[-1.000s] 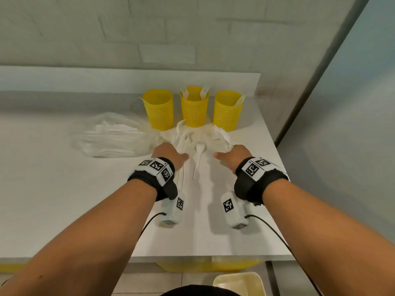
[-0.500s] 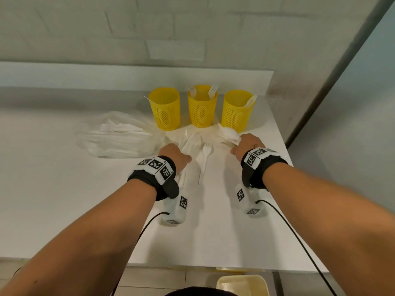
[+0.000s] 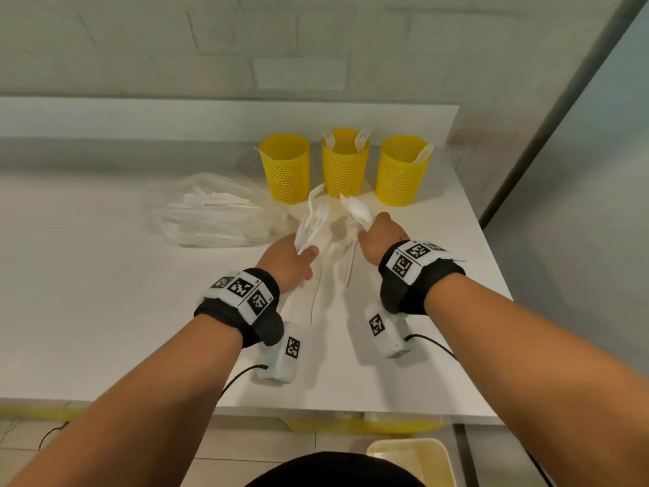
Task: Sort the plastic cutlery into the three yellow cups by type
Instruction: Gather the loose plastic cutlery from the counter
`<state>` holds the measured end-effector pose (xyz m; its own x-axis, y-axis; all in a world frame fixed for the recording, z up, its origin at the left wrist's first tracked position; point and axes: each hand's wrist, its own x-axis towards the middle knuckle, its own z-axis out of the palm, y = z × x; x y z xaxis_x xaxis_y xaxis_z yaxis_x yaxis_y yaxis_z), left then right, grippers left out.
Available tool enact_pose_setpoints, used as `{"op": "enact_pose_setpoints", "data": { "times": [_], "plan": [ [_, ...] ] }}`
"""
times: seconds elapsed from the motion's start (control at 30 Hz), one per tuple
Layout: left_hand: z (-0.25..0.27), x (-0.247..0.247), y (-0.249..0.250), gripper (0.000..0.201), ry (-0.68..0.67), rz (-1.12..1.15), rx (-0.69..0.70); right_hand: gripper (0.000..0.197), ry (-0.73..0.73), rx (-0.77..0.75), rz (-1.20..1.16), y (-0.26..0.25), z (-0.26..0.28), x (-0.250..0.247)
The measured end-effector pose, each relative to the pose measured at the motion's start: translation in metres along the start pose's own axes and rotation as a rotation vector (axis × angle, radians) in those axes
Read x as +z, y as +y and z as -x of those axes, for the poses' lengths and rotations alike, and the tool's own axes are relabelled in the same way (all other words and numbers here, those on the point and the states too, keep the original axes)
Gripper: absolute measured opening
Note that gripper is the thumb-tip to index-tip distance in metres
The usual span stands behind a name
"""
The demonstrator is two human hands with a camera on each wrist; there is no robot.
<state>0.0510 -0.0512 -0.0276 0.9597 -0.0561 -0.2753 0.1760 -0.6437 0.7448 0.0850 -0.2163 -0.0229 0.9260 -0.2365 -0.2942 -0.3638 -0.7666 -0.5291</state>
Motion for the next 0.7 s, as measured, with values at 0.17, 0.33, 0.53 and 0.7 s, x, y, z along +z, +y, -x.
{"op": "enact_pose_setpoints", "data": {
  "times": [0.17,0.33,0.53,0.7],
  "plan": [
    [0.015,0.009,-0.007,0.057,-0.023,-0.236,-0.075,0.042,-0.061,0.053,0.066,-0.004,0.011,0.015],
    [0.017,0.013,0.005,0.038,0.0,-0.411,-0.093,0.036,-0.036,0.049,-0.017,-0.002,0.021,0.013],
    [0.016,0.01,0.006,0.038,0.021,-0.424,-0.122,0.033,-0.119,0.142,-0.128,0.016,0.031,0.008],
    [0.014,0.006,0.003,0.046,-0.011,-0.283,-0.14,0.016,-0.222,0.169,-0.29,0.037,0.04,0.001]
  ]
}}
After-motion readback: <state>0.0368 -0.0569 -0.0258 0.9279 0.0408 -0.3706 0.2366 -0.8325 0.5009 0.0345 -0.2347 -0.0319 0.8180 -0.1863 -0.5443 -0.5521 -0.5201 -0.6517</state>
